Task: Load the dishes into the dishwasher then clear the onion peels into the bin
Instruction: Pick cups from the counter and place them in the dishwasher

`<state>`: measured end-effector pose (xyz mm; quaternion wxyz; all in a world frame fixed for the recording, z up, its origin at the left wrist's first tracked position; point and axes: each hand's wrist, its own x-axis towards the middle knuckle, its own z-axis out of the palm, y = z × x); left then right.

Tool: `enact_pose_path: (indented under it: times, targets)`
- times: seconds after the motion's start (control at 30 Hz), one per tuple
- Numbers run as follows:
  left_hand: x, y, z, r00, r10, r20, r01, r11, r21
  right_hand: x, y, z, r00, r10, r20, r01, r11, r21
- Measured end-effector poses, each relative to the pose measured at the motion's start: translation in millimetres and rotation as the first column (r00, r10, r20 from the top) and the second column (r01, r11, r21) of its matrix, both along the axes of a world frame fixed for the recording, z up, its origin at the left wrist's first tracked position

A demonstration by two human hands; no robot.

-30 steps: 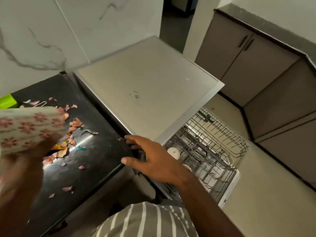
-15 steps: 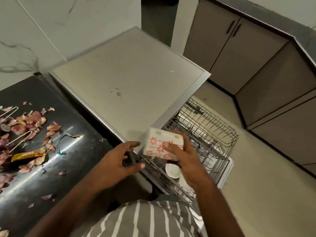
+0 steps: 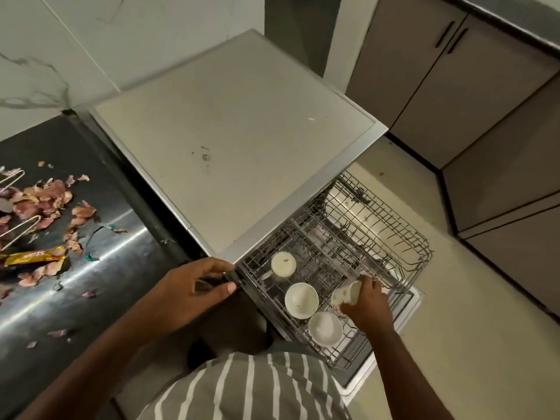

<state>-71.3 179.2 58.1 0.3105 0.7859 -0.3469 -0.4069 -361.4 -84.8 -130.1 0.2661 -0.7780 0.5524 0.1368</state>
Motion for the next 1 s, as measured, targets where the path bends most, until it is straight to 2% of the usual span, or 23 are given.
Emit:
enact_pose_path:
  times: [0.33,0.63,1.0]
  targets:
    - [-22.1,-1.9,-1.8,0.986,0.165,0.016,-0.165,0.985,0.050,8.4,-9.2,-59.2,0.989,0.093,-0.113,-0.099,0.994,-0.054]
    - [-25.0,2.6,-4.3,0.974,0.212,0.079,-0.218,0.973,0.078,5.7,-23.4,-90.6,0.976,0.119,-0.183,-0.121,0.993,-0.001]
    - [-18.7,-0.2,-4.9,0.973,0.216,0.086,-0.222,0.972,0.072,10.7,-14.6,-91.0,0.963,0.152,-0.222,-0.137,0.987,0.078]
